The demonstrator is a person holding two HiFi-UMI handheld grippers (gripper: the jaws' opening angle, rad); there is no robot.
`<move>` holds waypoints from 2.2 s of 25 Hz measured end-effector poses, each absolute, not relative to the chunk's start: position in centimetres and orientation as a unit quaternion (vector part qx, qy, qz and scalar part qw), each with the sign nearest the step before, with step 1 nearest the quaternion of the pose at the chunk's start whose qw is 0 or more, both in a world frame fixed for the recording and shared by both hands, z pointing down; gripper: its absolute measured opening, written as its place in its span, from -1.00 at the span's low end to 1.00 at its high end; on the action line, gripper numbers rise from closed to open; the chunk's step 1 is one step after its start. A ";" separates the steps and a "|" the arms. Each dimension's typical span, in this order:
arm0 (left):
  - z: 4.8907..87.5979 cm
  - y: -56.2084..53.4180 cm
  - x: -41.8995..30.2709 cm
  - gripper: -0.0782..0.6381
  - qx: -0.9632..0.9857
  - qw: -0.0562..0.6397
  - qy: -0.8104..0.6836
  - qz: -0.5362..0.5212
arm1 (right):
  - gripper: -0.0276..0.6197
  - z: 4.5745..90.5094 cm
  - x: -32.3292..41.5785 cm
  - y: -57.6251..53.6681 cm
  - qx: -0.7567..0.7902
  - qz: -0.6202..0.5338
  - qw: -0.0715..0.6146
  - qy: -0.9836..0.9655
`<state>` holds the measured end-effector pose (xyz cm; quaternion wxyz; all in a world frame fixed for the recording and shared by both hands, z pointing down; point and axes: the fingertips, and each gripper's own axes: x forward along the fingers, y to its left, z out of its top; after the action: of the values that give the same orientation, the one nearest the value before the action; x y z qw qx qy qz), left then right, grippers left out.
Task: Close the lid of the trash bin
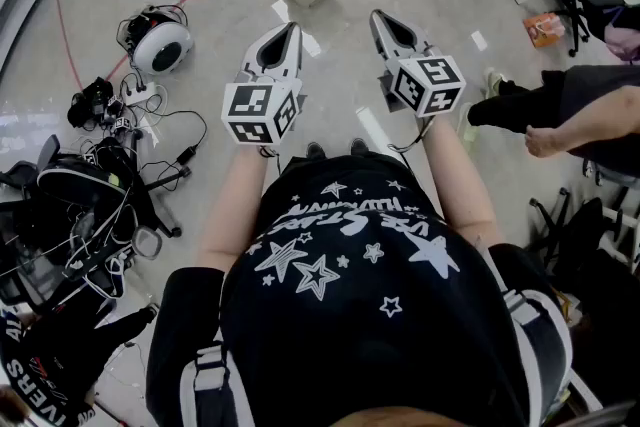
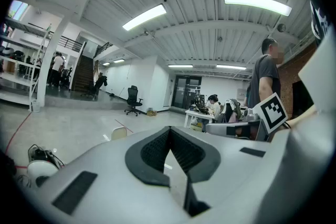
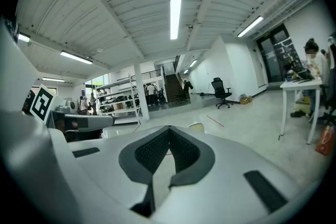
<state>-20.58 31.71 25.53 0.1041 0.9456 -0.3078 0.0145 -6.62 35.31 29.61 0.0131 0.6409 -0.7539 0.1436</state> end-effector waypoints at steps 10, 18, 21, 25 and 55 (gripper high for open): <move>25.4 29.1 -23.0 -0.75 0.943 0.104 -0.317 -0.002 | -0.93 29.7 -6.7 33.7 0.667 0.140 0.014 -0.732; 25.4 26.5 -22.4 -0.75 0.936 0.103 -0.336 0.004 | -0.93 29.3 -6.2 30.0 0.643 0.130 0.024 -0.754; 25.9 24.9 -22.0 -0.75 0.928 0.102 -0.357 0.006 | -0.93 29.6 -4.6 27.8 0.635 0.134 0.018 -0.761; 26.2 21.9 -19.8 -0.75 0.918 0.107 -0.382 0.010 | -0.93 29.9 -1.6 24.1 0.621 0.141 0.017 -0.771; 27.7 6.2 -5.8 -0.75 0.852 0.116 -0.511 0.022 | -0.93 32.9 11.9 3.4 0.506 0.183 0.031 -0.842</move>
<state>-5.78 6.21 27.67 0.1162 0.8516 -0.5106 0.0218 11.91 3.37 32.90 0.0309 0.5063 -0.8421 0.1833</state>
